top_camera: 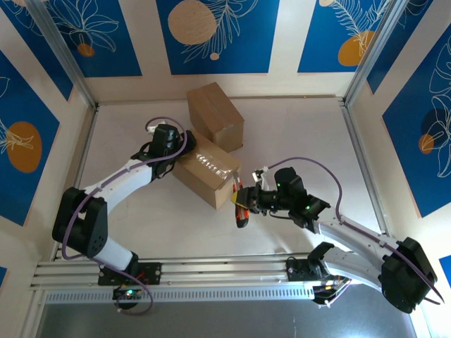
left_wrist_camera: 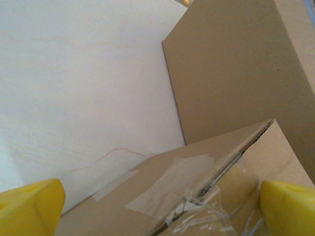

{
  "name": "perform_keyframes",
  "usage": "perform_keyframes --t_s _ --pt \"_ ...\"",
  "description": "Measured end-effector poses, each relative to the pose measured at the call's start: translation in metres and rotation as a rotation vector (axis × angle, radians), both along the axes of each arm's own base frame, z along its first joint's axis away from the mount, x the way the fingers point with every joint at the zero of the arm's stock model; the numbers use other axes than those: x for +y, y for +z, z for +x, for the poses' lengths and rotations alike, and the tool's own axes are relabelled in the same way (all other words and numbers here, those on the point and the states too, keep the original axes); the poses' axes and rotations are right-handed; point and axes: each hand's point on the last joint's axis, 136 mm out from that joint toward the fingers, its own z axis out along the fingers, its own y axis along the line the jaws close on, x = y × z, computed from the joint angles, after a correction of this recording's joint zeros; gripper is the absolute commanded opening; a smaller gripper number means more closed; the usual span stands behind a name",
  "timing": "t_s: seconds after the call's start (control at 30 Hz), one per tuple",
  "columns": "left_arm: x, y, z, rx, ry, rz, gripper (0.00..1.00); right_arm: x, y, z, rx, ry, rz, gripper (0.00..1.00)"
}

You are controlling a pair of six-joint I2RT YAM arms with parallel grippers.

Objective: Unpack the express box

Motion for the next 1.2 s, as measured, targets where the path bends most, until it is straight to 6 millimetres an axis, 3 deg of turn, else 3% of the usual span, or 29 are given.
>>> perform_keyframes --t_s 1.2 --pt "-0.001 0.0 0.0 -0.003 -0.003 0.001 1.0 0.025 -0.004 -0.029 0.033 0.119 0.013 0.0"
